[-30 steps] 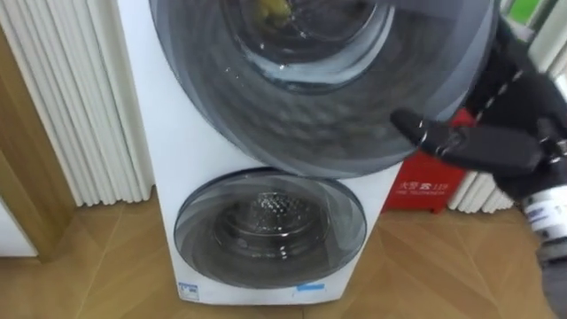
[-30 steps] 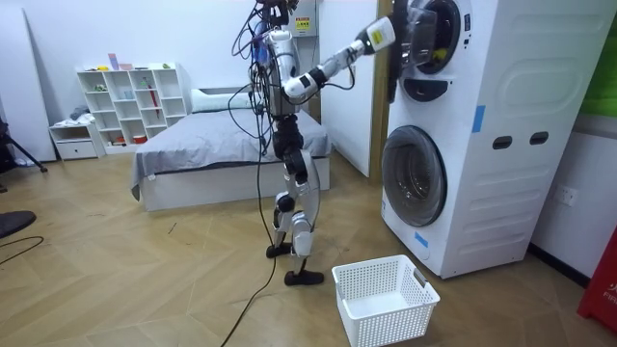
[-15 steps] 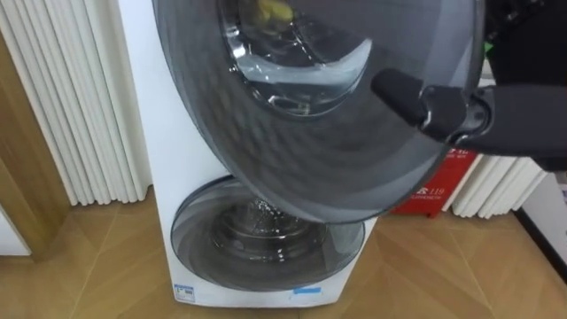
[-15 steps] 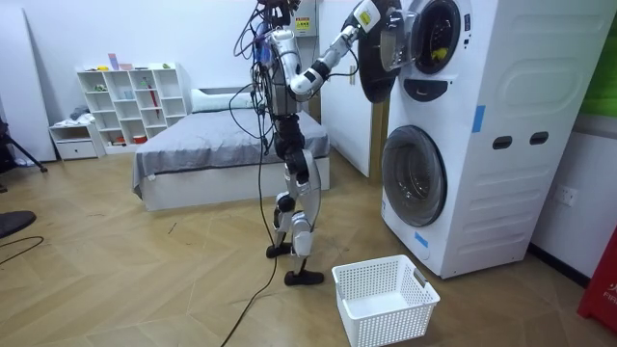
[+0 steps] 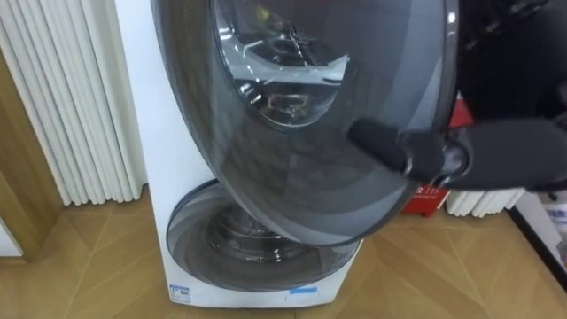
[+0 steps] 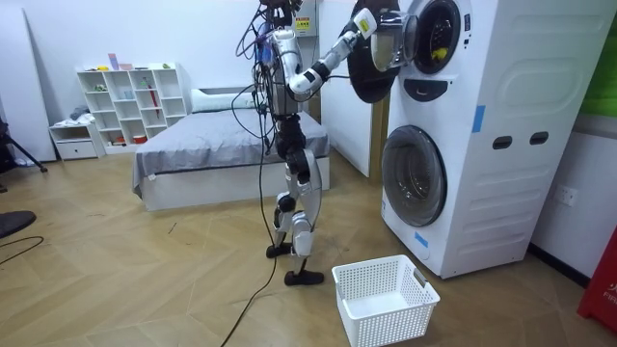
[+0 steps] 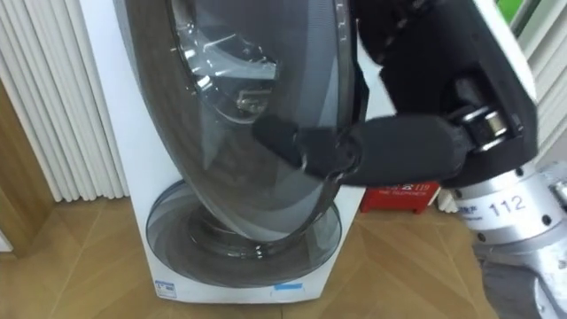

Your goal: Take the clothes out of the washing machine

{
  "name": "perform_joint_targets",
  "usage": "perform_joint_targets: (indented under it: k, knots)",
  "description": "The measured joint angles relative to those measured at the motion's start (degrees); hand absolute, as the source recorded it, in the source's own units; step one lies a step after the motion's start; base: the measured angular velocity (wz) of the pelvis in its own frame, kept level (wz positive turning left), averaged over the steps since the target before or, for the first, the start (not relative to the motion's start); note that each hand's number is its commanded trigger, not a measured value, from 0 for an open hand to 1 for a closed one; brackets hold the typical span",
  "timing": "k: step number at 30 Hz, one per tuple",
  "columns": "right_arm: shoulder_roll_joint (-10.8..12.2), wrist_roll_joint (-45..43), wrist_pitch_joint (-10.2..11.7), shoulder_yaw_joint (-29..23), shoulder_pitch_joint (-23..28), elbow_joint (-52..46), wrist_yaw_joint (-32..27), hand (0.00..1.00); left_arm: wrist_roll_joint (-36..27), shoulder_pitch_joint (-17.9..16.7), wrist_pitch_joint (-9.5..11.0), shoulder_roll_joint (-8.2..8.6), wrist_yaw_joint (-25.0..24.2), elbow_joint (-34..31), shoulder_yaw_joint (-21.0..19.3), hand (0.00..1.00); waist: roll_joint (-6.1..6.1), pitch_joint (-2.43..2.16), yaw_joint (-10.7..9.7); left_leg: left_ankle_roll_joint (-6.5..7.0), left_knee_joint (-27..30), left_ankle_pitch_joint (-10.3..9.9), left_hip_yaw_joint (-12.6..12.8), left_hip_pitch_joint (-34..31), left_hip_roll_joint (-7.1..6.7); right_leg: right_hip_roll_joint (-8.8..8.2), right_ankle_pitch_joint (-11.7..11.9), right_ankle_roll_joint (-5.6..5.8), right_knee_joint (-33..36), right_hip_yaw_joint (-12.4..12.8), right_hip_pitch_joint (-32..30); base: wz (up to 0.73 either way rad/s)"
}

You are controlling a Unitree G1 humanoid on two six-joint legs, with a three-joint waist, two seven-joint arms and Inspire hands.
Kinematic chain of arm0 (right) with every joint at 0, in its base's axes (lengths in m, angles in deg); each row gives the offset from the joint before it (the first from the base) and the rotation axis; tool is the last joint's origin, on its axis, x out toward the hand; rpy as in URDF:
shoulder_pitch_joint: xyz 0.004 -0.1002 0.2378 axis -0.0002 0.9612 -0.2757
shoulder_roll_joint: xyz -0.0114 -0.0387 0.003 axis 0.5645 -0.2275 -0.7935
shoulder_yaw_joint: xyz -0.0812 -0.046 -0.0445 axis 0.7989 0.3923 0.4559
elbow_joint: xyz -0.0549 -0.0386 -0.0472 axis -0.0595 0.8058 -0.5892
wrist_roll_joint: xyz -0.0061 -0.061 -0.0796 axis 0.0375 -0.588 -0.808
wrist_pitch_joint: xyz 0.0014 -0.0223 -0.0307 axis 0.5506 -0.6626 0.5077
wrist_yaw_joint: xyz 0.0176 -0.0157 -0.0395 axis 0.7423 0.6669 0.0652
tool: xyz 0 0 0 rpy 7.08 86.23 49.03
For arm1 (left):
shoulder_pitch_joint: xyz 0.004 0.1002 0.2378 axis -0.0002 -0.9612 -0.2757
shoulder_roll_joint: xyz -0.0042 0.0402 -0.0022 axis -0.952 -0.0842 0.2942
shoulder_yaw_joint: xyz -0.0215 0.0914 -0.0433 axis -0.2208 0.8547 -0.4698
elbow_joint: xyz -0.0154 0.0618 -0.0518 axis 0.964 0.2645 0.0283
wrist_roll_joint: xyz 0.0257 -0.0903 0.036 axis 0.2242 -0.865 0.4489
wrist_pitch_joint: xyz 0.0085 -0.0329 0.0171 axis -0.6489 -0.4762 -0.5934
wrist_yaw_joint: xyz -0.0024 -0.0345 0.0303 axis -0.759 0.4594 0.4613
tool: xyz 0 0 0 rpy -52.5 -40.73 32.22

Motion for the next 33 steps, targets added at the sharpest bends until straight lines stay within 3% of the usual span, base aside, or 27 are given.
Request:
perform_joint_targets:
  k: [4,6,10,15,19,22,25,29,33]
  knots:
    - [0.2,1.7,0.0,0.5,0.0,0.3,1.3,0.00,0.0,0.9,-0.1,0.04,-0.1,-0.1,0.6,0.00,0.46,-0.04,1.3,-0.03,-0.1,0.0,0.2,0.0,0.03,0.07,0.0,-0.01,0.1,0.0,-0.2,-0.03]
    - [2.1,2.6,0.4,2.6,0.0,0.4,1.7,0.00,-0.1,1.2,-0.1,-0.11,-0.1,-0.1,1.9,0.00,1.15,-0.33,1.6,-0.04,0.0,0.0,0.2,0.1,0.06,0.08,0.0,-0.02,0.1,0.0,-0.2,0.00]
    - [2.7,3.1,1.8,4.9,0.0,0.4,3.6,0.00,-0.1,1.5,-0.1,-0.14,-0.3,-0.1,2.8,0.00,1.70,-0.27,2.1,-0.04,0.0,0.0,0.2,0.1,0.06,0.10,0.0,-0.06,0.2,0.0,-0.2,0.00]
    - [5.7,3.1,3.5,8.6,0.0,0.4,6.2,0.00,0.0,1.8,-0.1,-0.18,-1.1,-0.1,4.4,0.00,1.44,-0.28,3.0,-0.03,0.1,0.0,0.3,-0.2,0.06,0.08,0.1,-0.12,0.5,0.1,-0.8,0.00]
    - [6.2,3.1,4.0,11.3,-1.1,0.4,7.8,0.00,0.0,2.4,-0.1,-0.15,-1.4,-0.1,4.7,0.00,0.95,-0.22,4.4,-0.04,0.0,0.0,0.2,-0.5,0.05,0.07,0.0,-0.16,1.0,0.2,-1.2,0.00]
    - [6.3,3.1,3.5,14.0,-3.7,1.2,9.5,0.00,0.0,2.5,-0.8,-0.17,-1.3,-0.1,5.4,0.00,0.41,-0.47,4.8,-0.04,0.0,0.0,-0.2,-0.8,0.05,0.08,0.0,-0.16,1.0,0.0,-1.2,0.05]
    - [6.6,3.0,2.6,16.3,-4.3,1.4,11.1,0.00,0.0,3.0,-1.2,-0.19,-1.3,-0.1,6.1,0.00,-0.06,-0.32,6.6,-0.03,0.1,0.0,-0.3,-0.8,0.01,0.02,0.0,-0.16,0.9,0.0,-1.2,0.01]
    - [6.8,2.7,-1.4,19.2,-4.4,1.7,13.9,0.00,-0.1,3.1,-1.7,-0.21,-1.4,0.1,6.1,0.00,-0.40,-0.12,8.0,-0.03,0.1,0.0,-0.9,-0.9,-0.01,-0.04,0.0,-0.15,0.2,-0.5,-0.7,0.09]
    - [6.8,2.5,-3.8,20.0,-4.5,1.9,15.5,0.00,-0.2,4.1,-3.1,-0.24,-2.1,0.5,6.7,0.00,-0.55,0.01,8.6,-0.03,0.2,0.0,-2.2,-1.4,-0.09,-0.27,-0.1,0.03,0.1,-1.5,-0.5,0.15]
